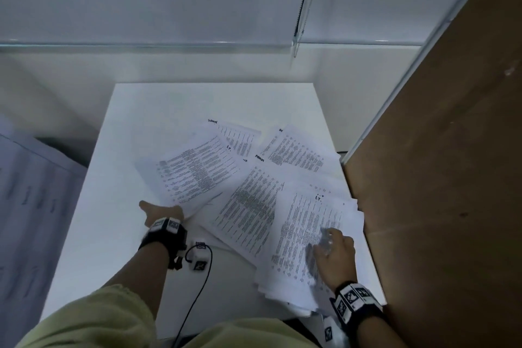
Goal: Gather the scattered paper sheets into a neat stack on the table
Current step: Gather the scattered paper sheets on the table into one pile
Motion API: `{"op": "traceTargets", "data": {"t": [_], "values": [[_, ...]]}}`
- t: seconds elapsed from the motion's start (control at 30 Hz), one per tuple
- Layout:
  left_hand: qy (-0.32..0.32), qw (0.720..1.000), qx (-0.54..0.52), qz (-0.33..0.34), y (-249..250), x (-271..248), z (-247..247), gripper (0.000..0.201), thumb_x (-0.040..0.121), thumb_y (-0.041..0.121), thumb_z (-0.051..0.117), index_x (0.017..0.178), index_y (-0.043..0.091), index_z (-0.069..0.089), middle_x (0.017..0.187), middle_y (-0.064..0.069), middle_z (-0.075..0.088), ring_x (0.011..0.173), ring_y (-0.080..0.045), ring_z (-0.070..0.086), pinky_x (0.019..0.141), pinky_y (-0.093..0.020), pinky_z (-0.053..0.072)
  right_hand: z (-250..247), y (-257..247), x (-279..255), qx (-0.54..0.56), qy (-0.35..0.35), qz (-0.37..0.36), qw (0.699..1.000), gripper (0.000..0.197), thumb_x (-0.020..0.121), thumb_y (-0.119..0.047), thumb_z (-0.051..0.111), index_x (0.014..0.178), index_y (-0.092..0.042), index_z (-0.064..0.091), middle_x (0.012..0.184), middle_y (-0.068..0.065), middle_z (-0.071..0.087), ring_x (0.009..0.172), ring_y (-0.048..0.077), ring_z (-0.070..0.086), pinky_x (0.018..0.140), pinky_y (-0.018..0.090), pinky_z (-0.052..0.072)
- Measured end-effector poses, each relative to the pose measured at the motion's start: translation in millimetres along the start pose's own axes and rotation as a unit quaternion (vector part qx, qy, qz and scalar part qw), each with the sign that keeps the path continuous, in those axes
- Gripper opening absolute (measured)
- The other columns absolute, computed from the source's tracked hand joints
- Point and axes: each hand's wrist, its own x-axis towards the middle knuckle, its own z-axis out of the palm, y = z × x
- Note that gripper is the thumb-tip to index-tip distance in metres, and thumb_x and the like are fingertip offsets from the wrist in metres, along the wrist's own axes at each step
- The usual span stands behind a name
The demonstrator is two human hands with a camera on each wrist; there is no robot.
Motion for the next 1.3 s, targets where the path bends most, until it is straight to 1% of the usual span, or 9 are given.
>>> {"op": "traceTargets", "data": {"t": [0.1,0.17,0.3,0.43,0.53,0.73,0.87,1.1,1.3], "values": [[-0.023,0.997,-0.066,0.041,-17.2,12.1,-30.8,0.033,0.077,0.023,0.066,0.105,0.009,0.059,0.115,-0.015,0.062,0.109,-0.035,0.062,0.089,-0.034,0.048,7.7,-18.8,-1.8,0.015,-0.027,-0.033,0.999,0.03,0.094,-0.015,0.062,0.124,-0.017,0.056,0.113,0.014,0.051,0.087,0.017,0.06,0.067,0.008,0.049],[-0.102,0.989,-0.103,0.016,-32.8,26.0,-43.5,0.015,0.093,0.031,0.056,0.095,0.016,0.058,0.114,-0.012,0.067,0.113,-0.032,0.062,0.088,-0.031,0.049,17.8,-35.0,-3.9,0.057,-0.083,-0.037,0.994,0.02,0.094,-0.014,0.064,0.113,-0.016,0.061,0.101,0.019,0.063,0.068,0.027,0.067,0.053,0.022,0.058],[-0.199,0.929,-0.313,0.002,-60.4,24.1,-79.5,0.033,0.096,0.001,0.055,0.129,0.001,0.056,0.13,-0.022,0.062,0.121,-0.037,0.058,0.102,-0.042,0.049,45.5,-75.0,-9.5,0.084,-0.172,-0.076,0.978,0.013,0.092,-0.036,0.069,0.095,-0.023,0.071,0.084,0.004,0.074,0.078,0.025,0.073,0.065,0.022,0.059],[-0.285,0.9,-0.329,0.033,-75.0,-0.5,-95.9,0.034,0.089,-0.017,0.052,0.117,0.0,0.063,0.106,-0.011,0.073,0.088,-0.022,0.072,0.071,-0.028,0.06,73.2,-124.2,-17.0,0.077,-0.286,-0.118,0.948,0.055,0.076,-0.073,0.064,0.104,-0.026,0.068,0.094,-0.001,0.076,0.079,0.01,0.073,0.075,0.03,0.06],[-0.299,0.91,-0.283,0.044,-77.2,-17.2,-93.7,0.027,0.081,-0.019,0.064,0.108,-0.015,0.061,0.112,-0.027,0.067,0.08,-0.028,0.074,0.085,-0.041,0.057,96.8,-156.0,-25.6,0.087,-0.306,-0.123,0.94,0.088,0.055,-0.09,0.063,0.123,-0.036,0.053,0.109,-0.002,0.073,0.094,0.012,0.072,0.084,0.034,0.059],[-0.456,0.849,-0.238,0.125,-76.1,-59.4,-58.3,0.07,0.063,-0.014,0.079,0.13,-0.001,0.059,0.125,-0.025,0.066,0.113,-0.041,0.066,0.098,-0.056,0.051,108.5,-172.4,-35.1,0.207,-0.184,0.015,0.961,0.032,0.081,-0.035,0.081,0.065,-0.013,0.064,0.061,0.009,0.068,0.056,0.026,0.067,0.064,0.039,0.057],[-0.411,0.885,-0.214,0.049,-81.5,-57.5,-42.5,0.063,0.055,-0.002,0.082,0.113,0.006,0.06,0.089,-0.02,0.074,0.078,-0.029,0.07,0.072,-0.035,0.055,81.5,-132.9,-25.7,0.278,-0.069,0.107,0.952,0.005,0.088,-0.009,0.068,0.087,-0.004,0.066,0.079,0.012,0.07,0.073,0.032,0.067,0.063,0.033,0.054],[-0.282,0.955,-0.072,0.06,-80.9,-14.5,-25.6,0.022,0.086,-0.004,0.066,0.107,-0.003,0.059,0.067,-0.015,0.058,0.054,-0.022,0.052,0.048,-0.024,0.046,-3.1,-35.1,-18.7,0.257,0.016,0.255,0.932,0.013,0.065,0.001,0.059,0.056,-0.008,0.06,0.053,0.007,0.058,0.058,0.026,0.048,0.058,0.033,0.042],[-0.205,0.949,0.168,0.174,-54.0,-18.8,-10.4,0.046,0.077,0.029,0.072,0.117,0.01,0.063,0.106,-0.016,0.068,0.092,-0.032,0.068,0.091,-0.04,0.054,-18.0,13.9,-11.9,0.073,0.055,0.284,0.954,0.082,0.074,-0.024,0.081,0.145,-0.004,0.044,0.131,0.022,0.062,0.109,0.036,0.062,0.086,0.035,0.051]]}}
